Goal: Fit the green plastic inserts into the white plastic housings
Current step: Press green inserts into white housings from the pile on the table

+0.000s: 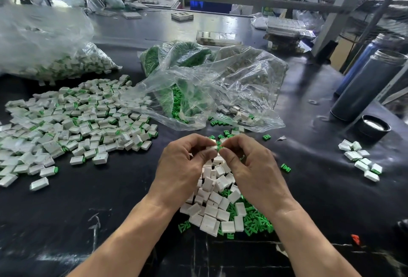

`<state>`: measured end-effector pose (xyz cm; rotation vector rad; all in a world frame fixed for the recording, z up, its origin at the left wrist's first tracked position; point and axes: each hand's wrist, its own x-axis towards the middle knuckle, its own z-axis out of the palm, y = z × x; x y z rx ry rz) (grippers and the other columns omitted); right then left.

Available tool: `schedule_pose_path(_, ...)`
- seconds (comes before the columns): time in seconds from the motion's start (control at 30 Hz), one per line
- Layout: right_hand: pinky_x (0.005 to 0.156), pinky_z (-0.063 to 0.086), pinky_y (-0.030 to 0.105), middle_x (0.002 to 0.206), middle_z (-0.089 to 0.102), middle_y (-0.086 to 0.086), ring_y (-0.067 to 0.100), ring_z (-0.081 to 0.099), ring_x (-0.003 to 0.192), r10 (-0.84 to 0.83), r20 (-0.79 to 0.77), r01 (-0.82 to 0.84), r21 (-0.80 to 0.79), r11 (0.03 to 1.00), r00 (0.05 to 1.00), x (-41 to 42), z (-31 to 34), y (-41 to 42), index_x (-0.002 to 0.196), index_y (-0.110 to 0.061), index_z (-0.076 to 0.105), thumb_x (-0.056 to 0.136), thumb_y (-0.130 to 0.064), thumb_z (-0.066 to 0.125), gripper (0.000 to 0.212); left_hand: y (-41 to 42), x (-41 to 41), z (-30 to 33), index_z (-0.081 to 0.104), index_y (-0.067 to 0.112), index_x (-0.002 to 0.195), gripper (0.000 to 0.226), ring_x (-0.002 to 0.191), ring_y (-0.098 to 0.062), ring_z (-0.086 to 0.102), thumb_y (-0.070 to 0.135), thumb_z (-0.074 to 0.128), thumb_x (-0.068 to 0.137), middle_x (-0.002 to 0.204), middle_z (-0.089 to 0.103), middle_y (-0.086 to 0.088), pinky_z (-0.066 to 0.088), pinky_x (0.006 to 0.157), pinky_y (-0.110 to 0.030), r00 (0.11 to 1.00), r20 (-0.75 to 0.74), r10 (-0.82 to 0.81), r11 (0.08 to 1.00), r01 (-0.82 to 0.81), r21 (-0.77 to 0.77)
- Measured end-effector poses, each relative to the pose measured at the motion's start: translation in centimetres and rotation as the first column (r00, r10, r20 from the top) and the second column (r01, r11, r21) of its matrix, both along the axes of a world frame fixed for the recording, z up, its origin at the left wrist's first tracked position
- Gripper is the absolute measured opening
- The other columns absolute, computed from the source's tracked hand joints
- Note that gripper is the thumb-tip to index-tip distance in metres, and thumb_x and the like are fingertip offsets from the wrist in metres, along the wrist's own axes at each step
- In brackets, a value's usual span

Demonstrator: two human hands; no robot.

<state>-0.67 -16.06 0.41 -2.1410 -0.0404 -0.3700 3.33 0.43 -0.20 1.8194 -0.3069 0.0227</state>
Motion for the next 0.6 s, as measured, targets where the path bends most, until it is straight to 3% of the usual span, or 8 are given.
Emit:
schedule_pose_path(0.17,0.065,0.045,0.014,0.079,0.065,-0.011,0.005,0.06,0.075,-0.003,0.028,0.002,0.052,0.999,1.0,0.1,-0.2,0.7,0.093,-0.026,0.067,0.099,-0.021,0.07,0.008,0.1,0.3,0.1,0.078,0.023,0.094,0.011,0.083,-0.008,0.075,0.013,0.077,0.089,0.085,0.078,0.008,0.059,0.078,-0.022,0.999,-0.03,-0.014,0.998,0.012,-0.064)
schedule_pose_path(0.6,0.058,0.045,0.03,0.068,0.061,-0.012,0.008,0.052,0.061,0.002,0.008,-0.004,0.195,0.981,1.0,0.0,-0.4,1.2,0.088,-0.026,0.067,0.098,-0.015,0.07,0.015,0.0,0.2,0.2,0.08,0.011,0.088,0.02,0.069,-0.003,0.071,-0.007,0.074,0.085,0.076,0.077,0.001,0.052,0.065,-0.012,0.998,-0.051,-0.029,0.985,0.02,-0.173)
